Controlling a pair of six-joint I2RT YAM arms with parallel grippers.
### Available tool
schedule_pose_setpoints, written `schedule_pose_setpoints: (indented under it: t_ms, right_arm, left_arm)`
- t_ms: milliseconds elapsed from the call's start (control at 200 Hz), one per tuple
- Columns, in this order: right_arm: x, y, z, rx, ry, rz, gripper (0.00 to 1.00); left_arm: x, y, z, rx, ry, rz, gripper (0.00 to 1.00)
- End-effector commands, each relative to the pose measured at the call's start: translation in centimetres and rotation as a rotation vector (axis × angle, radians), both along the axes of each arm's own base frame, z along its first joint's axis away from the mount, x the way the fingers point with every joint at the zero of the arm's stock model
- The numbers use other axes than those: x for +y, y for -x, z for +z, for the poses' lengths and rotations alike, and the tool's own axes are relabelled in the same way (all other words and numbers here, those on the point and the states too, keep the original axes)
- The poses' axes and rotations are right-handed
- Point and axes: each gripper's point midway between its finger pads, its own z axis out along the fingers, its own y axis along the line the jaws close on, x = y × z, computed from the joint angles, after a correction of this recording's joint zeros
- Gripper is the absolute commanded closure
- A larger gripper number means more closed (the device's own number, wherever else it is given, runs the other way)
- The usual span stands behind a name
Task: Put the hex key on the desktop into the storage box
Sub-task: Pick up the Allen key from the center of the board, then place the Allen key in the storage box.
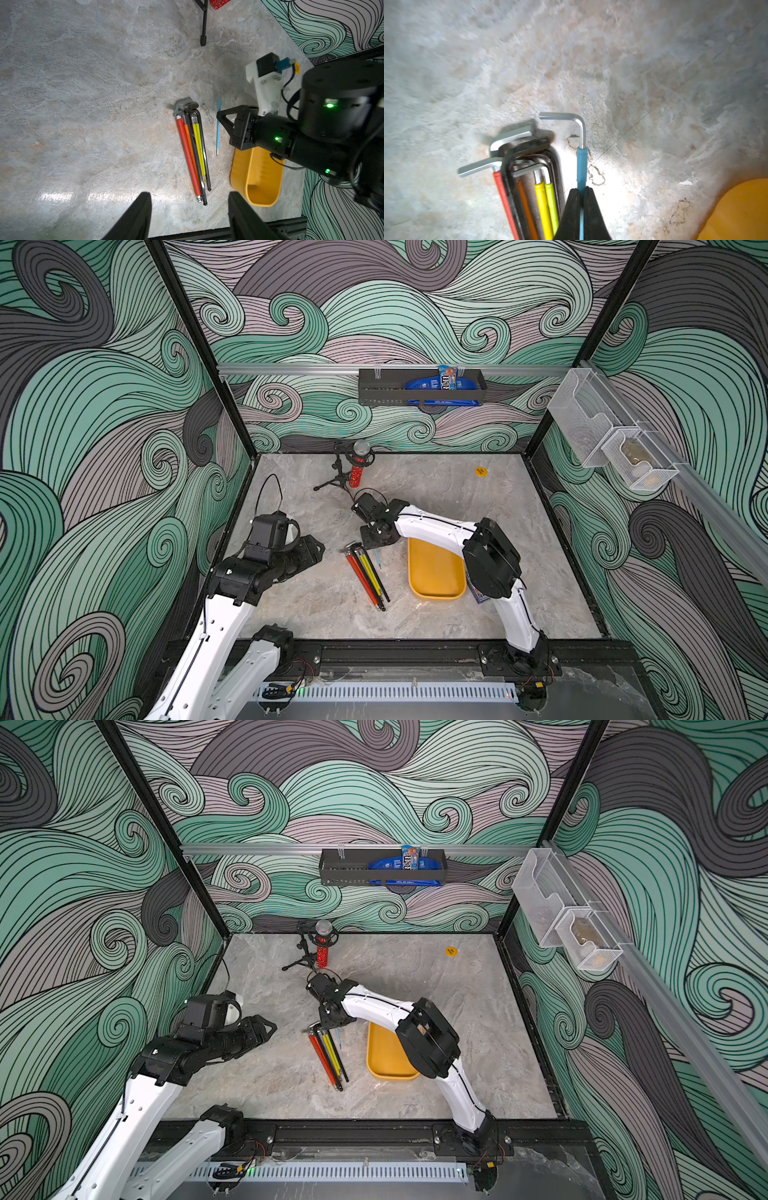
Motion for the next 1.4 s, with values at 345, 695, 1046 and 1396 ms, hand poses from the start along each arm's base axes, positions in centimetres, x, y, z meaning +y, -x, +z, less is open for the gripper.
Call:
schedule_pose_setpoints:
  t_ms: [345,695,1046,1396]
  right_arm:
    - [-10.3,1.8,10.6,-0.068,-0.141,-0.197,1.0]
    - [-21.5,5.9,4.3,0.047,-0.007,-0.304,1.0]
    - [-22.7,4.8,0.5,0.097,0.031,-0.301,1.0]
    - [-23.5,5.2,-2.5,0.128,0.125,-0.295,1.0]
  left_arm:
    - [-0.1,0.1,0.5,0.007,-0.014,-0.019,0.38]
    - [-0.2,0.1,0.0,0.013,-0.006,-0.021,0.38]
    - [-0.1,0.0,0.3,0.001,-0.007,-0.016,0.38]
    - [-0.1,-0.2,0.3,0.003,-0.006,-0.012,0.37]
